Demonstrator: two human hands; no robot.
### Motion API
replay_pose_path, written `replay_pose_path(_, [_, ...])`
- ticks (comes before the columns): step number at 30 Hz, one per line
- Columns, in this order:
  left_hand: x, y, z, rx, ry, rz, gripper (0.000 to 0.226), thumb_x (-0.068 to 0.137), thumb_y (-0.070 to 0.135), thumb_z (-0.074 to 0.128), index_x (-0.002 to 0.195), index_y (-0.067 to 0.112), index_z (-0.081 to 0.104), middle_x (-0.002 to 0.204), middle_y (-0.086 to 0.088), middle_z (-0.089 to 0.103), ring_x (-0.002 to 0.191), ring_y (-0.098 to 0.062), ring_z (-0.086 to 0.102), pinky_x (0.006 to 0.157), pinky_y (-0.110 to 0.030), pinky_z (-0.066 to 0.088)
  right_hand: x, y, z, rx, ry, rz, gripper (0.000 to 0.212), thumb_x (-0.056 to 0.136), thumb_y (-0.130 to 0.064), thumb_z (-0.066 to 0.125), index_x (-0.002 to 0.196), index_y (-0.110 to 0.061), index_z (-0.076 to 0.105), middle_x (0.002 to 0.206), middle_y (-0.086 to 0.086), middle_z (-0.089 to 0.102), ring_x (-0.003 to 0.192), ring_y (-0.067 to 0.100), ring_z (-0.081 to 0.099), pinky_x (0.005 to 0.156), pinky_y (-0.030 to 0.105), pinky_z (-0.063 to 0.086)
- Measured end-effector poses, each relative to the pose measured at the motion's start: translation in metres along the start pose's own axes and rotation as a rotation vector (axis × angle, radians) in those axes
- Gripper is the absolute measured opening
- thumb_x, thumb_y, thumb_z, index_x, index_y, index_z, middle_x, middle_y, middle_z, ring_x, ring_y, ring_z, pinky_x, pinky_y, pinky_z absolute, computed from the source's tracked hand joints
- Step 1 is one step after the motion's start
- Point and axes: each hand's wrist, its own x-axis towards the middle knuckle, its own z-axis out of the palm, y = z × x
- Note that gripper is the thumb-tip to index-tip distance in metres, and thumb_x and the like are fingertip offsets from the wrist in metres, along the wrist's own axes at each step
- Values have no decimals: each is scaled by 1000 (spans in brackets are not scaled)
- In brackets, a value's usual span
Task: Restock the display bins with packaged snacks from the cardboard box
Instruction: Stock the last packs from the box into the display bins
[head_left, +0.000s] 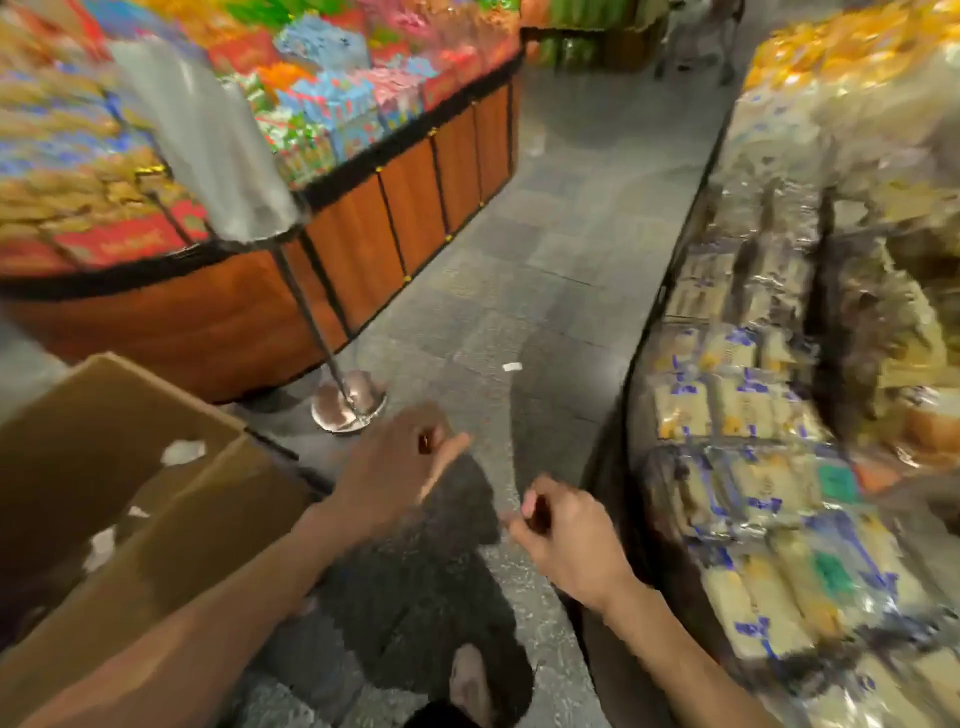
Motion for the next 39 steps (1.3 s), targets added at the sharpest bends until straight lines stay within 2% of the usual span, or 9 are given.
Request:
replay_pose_path(2, [-37, -60, -29, -31, 71, -149, 43, 92, 43, 66, 60, 22, 46, 61, 4, 56, 59, -8, 53, 59, -27, 42, 13, -36, 45, -7, -103, -136, 32, 82, -59, 53, 74, -29, 46, 68, -9, 56, 73, 27, 66, 61, 31, 43])
replay_pose_path(10, [-171, -261, -87, -130, 267, -751, 26, 91, 46, 65, 74, 27, 59, 67, 8, 61, 68, -8, 59, 58, -29, 44, 39, -181, 213, -103, -646, -482, 21, 93, -42, 62, 85, -29, 47, 82, -11, 53, 89, 17, 60, 72, 27, 38])
replay_pose_path(17, [-194, -444, -127, -175, 359, -1009, 13, 96, 36, 62, 87, 29, 59, 86, 10, 63, 82, -6, 59, 67, -23, 45, 93, -289, 349, -197, -775, -580, 16, 94, -38, 62, 84, -34, 51, 81, -19, 52, 75, -2, 51, 62, 12, 34])
replay_pose_path(19, [-190, -512, -138, -239, 367, -1082, 6, 97, 31, 63, 99, 26, 61, 98, 6, 65, 90, -11, 61, 76, -26, 49, 112, -318, 400, -194, -818, -562, 15, 95, -35, 62, 85, -32, 52, 81, -17, 56, 76, -1, 53, 63, 13, 37])
replay_pose_path(26, [-163, -708, -132, -725, 501, -1569, 58, 95, 42, 62, 143, 11, 47, 139, -13, 54, 124, -32, 52, 102, -37, 43, 170, -381, 592, -259, -1073, -332, 12, 98, -32, 60, 106, -23, 61, 94, -13, 62, 88, 4, 63, 77, 20, 52])
replay_pose_path(31, [-150, -795, -101, -884, 568, -1713, 86, 92, 56, 60, 154, 7, 26, 153, -15, 40, 137, -36, 42, 111, -40, 37, 206, -399, 725, -196, -1180, -51, 44, 92, -42, 67, 126, -14, 60, 118, -2, 65, 109, 16, 62, 91, 31, 52])
replay_pose_path(34, [-139, -830, -75, -974, 613, -1749, 98, 88, 71, 52, 158, 13, 17, 159, -11, 30, 142, -35, 35, 115, -46, 33, 213, -408, 789, -121, -1226, 33, 33, 95, -36, 65, 120, -14, 62, 117, -4, 63, 101, 11, 60, 79, 22, 47])
replay_pose_path(37, [-125, -856, -55, -1124, 718, -1821, 101, 87, 72, 52, 159, 18, 7, 165, -8, 17, 148, -32, 23, 120, -47, 25, 218, -414, 845, -5, -1234, 36, 32, 98, -23, 63, 125, -6, 60, 116, -1, 61, 100, 10, 61, 92, 17, 48])
replay_pose_path(39, [-114, -872, -48, -1155, 801, -1874, 101, 86, 69, 58, 159, 18, 11, 164, -8, 19, 147, -32, 25, 119, -46, 27, 218, -415, 874, 25, -1237, 13, 40, 93, -35, 69, 124, -11, 63, 119, -1, 67, 98, 7, 63, 90, 14, 51])
